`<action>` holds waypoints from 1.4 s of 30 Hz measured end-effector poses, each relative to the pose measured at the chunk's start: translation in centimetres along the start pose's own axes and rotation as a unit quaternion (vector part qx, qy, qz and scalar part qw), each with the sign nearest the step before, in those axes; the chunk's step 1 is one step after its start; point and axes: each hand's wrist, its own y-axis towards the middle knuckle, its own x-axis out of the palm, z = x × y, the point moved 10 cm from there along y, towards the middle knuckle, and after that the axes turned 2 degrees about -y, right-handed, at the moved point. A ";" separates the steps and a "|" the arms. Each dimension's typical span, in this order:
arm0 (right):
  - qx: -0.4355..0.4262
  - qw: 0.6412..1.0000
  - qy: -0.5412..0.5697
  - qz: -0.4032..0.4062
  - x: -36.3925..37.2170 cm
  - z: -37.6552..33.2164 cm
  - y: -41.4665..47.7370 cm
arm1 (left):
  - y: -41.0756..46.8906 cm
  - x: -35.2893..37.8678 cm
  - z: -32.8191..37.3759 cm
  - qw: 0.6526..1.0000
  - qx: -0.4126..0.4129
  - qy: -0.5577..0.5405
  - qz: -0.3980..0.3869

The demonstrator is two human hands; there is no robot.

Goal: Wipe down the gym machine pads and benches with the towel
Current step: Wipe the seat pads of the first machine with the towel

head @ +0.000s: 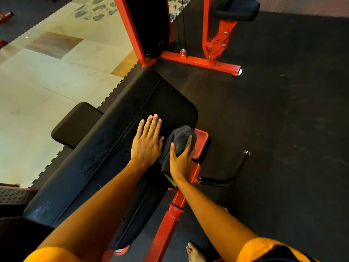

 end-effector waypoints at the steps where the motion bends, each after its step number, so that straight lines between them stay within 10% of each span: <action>1: 0.006 1.000 0.001 -0.005 0.1 0.0 0.1 | -0.3 0.0 -0.1 1.000 0.003 -0.001 0.000; 10: 0.042 0.995 -0.087 -0.010 -0.5 -4.5 9.2 | -3.5 -0.9 -1.7 1.000 -0.002 -0.022 0.022; 20: -0.293 0.934 -0.205 -0.010 2.0 -4.6 -2.5 | -6.9 -1.4 -3.7 0.998 -0.027 -0.036 0.037; 27: -0.101 0.973 -0.198 -0.068 2.5 -9.0 7.5 | -9.3 -1.9 -4.6 0.996 -0.052 -0.043 0.053; 35: -0.443 0.855 -0.247 -0.107 4.8 -10.2 -1.6 | -9.8 -1.7 -4.8 0.995 -0.070 -0.030 0.064; 42: -0.286 0.909 -0.273 -0.130 6.4 -17.4 4.5 | -11.1 -2.2 -5.9 0.985 -0.146 -0.053 0.077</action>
